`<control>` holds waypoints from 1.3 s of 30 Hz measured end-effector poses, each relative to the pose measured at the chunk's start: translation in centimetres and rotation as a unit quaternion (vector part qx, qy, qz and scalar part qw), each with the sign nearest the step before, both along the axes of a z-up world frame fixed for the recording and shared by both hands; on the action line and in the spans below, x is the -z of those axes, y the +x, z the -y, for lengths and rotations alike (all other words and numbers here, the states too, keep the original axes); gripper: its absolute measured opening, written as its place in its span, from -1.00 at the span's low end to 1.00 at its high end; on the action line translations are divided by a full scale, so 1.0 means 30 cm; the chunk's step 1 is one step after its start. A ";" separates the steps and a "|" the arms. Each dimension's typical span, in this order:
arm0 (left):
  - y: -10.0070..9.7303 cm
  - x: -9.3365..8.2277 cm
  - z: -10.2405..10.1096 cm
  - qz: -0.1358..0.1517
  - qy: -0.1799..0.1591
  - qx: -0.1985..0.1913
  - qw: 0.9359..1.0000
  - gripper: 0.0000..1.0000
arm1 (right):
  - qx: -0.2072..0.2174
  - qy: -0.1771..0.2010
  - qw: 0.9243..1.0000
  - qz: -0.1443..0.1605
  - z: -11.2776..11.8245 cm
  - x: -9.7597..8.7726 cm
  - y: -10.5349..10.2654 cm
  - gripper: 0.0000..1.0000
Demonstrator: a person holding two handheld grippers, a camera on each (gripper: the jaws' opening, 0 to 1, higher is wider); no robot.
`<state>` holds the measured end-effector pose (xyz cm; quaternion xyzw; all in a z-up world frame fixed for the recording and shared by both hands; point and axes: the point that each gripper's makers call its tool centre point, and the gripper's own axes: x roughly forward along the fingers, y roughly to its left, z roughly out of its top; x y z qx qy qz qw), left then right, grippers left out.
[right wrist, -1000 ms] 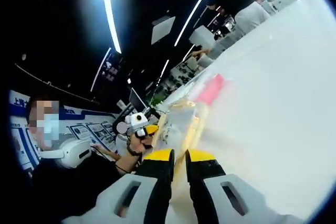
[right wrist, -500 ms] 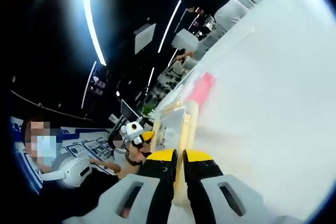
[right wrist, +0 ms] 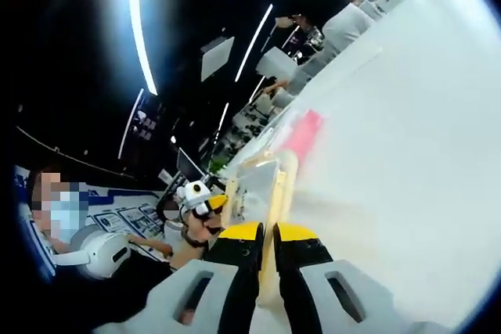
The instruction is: Arrange the small medicine boxes into an aligned row inside the storage area until every box is upright, visible, and separated from the surrounding clutter.
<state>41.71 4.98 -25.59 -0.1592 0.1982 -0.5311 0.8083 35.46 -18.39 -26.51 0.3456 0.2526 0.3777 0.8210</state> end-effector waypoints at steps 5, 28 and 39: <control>-0.007 -0.004 0.000 -0.004 0.001 0.001 1.000 -0.89 | 0.002 0.003 1.000 -0.006 -0.007 -0.002 -0.004 -0.92; -0.001 -0.106 -0.043 -0.005 -0.018 -0.006 1.000 -0.93 | -0.013 0.006 1.000 0.001 -0.058 -0.062 0.006 -0.94; 0.052 -0.166 -0.101 0.013 -0.022 -0.022 0.999 -0.94 | -0.033 0.027 0.999 0.010 -0.107 -0.123 0.035 -0.94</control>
